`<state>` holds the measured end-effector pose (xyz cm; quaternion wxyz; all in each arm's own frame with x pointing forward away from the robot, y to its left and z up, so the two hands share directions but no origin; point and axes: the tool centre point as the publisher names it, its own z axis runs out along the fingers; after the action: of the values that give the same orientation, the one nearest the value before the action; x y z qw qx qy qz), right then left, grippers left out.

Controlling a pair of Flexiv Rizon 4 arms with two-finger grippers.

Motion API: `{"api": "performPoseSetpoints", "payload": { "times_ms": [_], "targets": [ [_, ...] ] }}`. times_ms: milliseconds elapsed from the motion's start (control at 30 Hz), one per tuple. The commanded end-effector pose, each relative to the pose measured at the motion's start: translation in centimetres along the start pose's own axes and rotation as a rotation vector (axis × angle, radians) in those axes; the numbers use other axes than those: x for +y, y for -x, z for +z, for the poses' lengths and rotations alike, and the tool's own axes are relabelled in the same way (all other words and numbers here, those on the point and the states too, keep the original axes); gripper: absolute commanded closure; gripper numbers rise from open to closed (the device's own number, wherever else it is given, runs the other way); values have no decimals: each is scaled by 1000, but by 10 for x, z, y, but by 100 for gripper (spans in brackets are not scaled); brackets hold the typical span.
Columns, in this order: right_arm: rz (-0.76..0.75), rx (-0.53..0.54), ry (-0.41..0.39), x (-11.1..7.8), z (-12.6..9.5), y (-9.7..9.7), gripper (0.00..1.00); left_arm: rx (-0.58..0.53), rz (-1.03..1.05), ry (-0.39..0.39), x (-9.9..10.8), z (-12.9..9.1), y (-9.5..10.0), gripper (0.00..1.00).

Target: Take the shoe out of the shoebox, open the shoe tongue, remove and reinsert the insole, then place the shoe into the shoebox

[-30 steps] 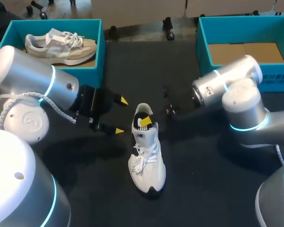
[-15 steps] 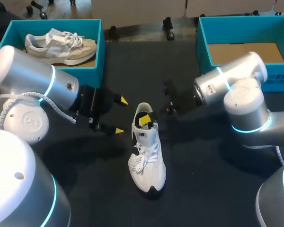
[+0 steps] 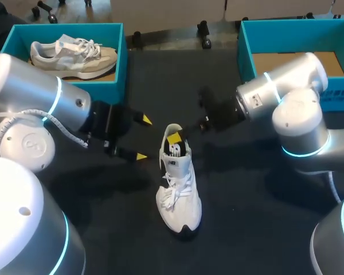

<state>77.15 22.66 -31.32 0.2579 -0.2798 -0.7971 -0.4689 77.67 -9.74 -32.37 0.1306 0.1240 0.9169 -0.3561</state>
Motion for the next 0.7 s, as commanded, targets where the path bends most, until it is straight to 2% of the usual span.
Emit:
{"api": "performPoseSetpoints", "payload": {
  "times_ms": [33,100,200,233,433,533,700],
  "targets": [
    [0,-21,-13,8,-2,-9,23,5,1,2,3,-9,-2,0],
    [0,-25,-13,9,-2,-11,22,8,2,4,4,-11,-2,0],
    [3,-40,-7,9,-1,-13,25,12,5,4,4,-14,-2,0],
    [5,-45,-2,9,-1,-14,31,13,6,3,4,-15,-1,0],
    [12,-95,45,8,-6,-16,34,19,14,2,5,-24,2,0],
    [15,-122,65,12,-9,-14,43,19,19,0,5,-29,5,0],
    [19,-147,82,18,-12,-12,37,16,25,-4,5,-34,10,0]
  ]
}}
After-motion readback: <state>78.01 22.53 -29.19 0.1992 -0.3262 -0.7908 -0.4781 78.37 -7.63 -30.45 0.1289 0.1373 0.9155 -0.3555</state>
